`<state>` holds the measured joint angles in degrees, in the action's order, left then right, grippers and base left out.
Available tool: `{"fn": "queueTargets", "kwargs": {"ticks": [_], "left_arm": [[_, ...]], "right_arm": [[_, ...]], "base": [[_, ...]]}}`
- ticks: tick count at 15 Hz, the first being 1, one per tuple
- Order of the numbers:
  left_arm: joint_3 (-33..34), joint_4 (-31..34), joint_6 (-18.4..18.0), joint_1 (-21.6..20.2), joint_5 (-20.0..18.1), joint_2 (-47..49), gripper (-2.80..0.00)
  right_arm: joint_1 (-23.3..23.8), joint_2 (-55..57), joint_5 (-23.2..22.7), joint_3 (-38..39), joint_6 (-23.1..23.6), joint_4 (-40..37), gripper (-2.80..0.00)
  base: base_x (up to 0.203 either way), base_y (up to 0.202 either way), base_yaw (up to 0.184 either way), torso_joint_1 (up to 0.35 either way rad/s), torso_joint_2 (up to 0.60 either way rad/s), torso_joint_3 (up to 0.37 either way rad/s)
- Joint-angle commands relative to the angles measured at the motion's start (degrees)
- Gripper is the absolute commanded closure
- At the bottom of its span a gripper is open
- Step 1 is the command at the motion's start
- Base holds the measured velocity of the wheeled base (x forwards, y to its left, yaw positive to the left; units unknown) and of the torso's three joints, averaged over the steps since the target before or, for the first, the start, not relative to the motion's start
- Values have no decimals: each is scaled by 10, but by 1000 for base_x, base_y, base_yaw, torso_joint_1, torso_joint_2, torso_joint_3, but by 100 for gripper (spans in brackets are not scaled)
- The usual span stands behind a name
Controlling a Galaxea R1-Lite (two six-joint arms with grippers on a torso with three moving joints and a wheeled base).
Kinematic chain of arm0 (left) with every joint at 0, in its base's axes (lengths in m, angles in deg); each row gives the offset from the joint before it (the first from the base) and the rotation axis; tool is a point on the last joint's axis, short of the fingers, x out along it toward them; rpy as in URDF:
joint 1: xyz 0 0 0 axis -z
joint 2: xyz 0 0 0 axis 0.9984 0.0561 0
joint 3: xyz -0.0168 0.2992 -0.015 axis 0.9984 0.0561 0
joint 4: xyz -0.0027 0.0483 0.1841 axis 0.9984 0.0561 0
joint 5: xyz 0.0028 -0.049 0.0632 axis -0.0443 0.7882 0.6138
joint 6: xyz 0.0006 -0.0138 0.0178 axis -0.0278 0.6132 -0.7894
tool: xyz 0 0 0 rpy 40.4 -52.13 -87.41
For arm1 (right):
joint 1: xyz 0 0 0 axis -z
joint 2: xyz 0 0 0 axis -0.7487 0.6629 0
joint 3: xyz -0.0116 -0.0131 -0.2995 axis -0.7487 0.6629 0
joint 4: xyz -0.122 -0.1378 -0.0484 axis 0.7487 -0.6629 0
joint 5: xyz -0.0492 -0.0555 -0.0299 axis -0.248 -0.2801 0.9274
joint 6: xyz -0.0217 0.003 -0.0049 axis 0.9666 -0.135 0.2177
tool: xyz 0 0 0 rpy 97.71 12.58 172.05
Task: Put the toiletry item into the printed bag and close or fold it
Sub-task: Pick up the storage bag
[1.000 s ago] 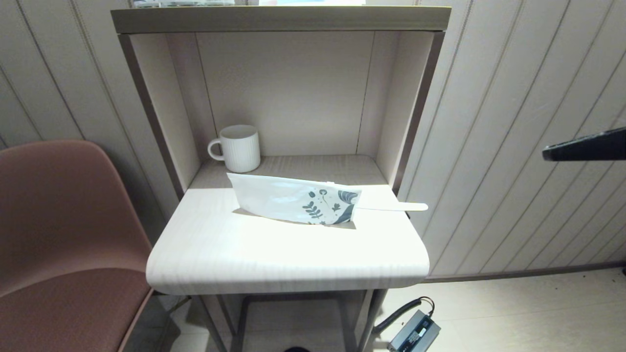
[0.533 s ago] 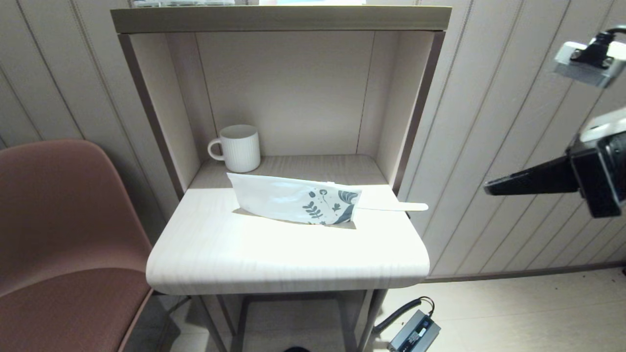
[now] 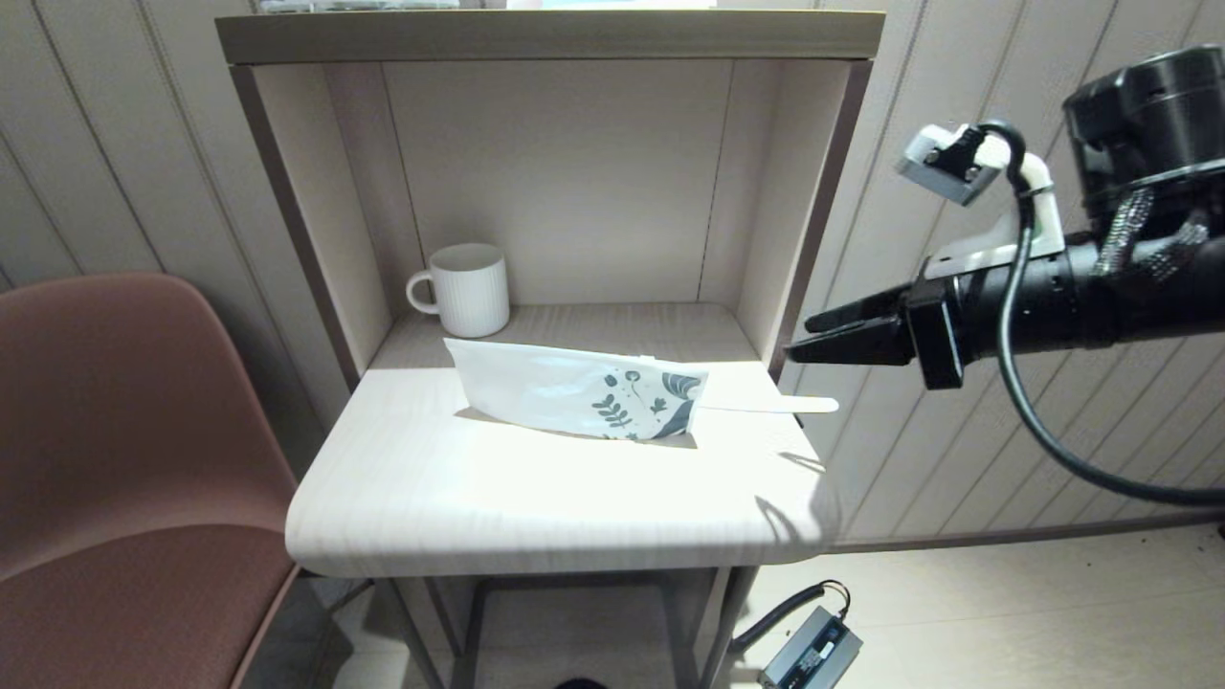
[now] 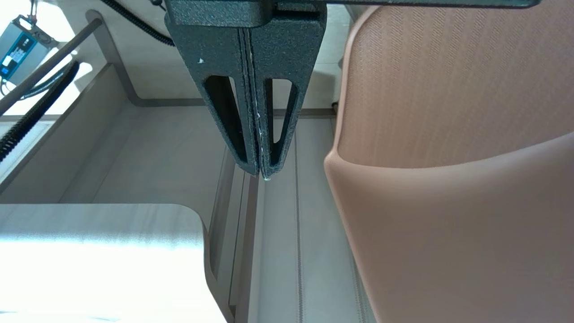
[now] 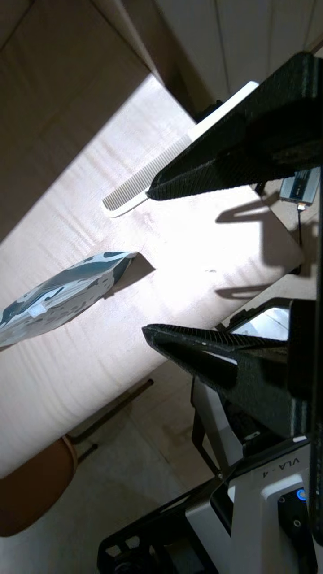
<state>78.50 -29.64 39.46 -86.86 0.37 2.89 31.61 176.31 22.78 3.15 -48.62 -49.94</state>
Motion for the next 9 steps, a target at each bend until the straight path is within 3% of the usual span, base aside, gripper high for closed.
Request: {"fn": "queueTargets", "kwargs": {"ticks": [1, 9], "left_arm": [[0, 0, 0, 0, 0, 0, 0], [0, 0, 0, 0, 0, 0, 0]], "right_arm": [[3, 53, -13, -23, 1, 0, -280], [-15, 125, -18, -50, 13, 3, -280]], "base": [[0, 0, 0, 0, 0, 0], [0, 0, 0, 0, 0, 0]]}}
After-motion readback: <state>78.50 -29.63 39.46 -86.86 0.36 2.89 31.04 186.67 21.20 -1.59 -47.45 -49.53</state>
